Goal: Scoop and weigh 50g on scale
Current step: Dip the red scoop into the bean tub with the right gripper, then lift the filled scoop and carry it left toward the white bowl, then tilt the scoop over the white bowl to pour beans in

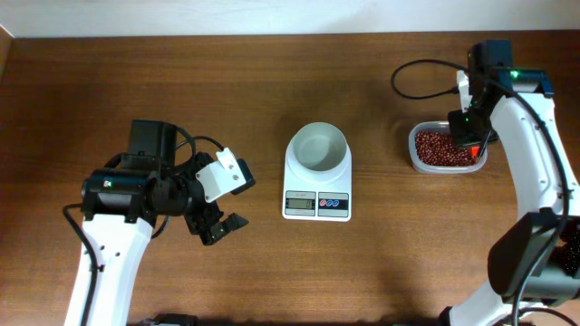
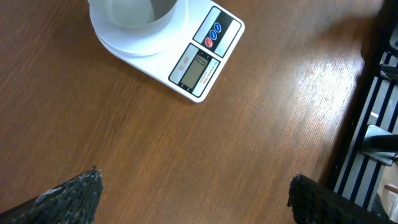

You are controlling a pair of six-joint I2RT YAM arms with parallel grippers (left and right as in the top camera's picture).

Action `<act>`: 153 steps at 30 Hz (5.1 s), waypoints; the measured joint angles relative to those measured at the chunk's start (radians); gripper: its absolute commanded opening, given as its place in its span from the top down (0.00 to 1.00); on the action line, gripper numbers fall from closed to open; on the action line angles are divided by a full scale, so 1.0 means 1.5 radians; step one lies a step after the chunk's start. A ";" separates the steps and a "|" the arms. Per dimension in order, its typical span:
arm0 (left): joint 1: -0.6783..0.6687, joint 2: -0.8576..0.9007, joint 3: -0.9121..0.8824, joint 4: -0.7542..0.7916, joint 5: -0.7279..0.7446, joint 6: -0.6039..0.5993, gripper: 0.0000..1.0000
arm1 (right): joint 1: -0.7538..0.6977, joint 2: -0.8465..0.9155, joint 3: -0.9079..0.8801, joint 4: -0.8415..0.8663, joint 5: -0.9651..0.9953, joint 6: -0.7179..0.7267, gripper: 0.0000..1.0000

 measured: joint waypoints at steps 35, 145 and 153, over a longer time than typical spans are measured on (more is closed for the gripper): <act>0.000 0.000 0.000 0.000 0.000 0.000 0.01 | -0.108 0.036 -0.015 0.015 -0.311 -0.048 0.96; 0.000 0.000 0.000 0.000 0.000 0.000 0.01 | 0.009 0.037 -0.164 0.110 -0.970 -0.096 0.96; 0.000 0.000 0.000 0.000 0.000 0.000 0.01 | 0.058 0.037 -0.164 0.169 -0.914 -0.092 0.96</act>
